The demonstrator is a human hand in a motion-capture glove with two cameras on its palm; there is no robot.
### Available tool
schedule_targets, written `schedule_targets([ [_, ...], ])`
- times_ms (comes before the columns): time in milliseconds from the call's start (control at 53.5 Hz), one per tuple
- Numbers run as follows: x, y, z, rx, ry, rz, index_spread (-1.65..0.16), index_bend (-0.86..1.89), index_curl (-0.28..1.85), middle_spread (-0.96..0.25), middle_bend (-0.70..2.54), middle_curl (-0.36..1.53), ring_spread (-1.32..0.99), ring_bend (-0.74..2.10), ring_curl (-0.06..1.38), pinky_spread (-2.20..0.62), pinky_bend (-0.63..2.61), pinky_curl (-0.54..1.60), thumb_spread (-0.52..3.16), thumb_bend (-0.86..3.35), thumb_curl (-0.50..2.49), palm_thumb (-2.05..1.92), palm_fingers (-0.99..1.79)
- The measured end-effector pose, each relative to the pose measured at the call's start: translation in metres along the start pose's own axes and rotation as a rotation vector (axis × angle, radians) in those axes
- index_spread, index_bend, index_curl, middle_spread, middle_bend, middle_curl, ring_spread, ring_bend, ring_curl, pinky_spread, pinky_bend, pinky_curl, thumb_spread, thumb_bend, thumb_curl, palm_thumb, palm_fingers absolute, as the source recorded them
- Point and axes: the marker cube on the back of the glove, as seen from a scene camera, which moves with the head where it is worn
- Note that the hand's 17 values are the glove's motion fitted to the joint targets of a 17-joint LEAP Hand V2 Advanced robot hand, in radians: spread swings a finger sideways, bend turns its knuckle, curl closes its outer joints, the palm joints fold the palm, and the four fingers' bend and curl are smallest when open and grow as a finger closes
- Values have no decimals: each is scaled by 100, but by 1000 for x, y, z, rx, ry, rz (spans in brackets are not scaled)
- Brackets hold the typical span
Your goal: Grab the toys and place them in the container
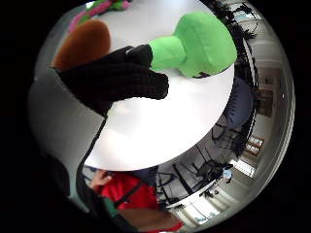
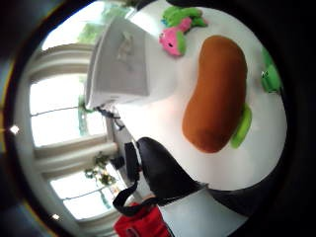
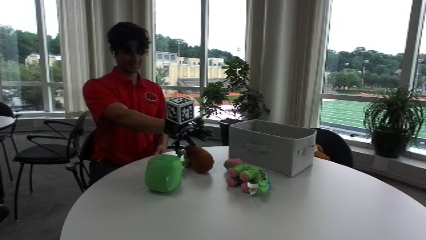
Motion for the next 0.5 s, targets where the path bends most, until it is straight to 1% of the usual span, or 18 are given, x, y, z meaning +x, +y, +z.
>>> schedule_targets([
  [168, -13, -8, 20, -50, 13, -16, -38, 9, 19, -7, 11, 15, -3, 33, 22, 8, 138, 41, 97, -7, 18, -8, -18],
  [504, -16, -28, 48, -78, 75, 10, -37, 11, 17, -2, 9, 14, 3, 24, 23, 7, 148, 42, 97, -6, 21, -6, -25],
])
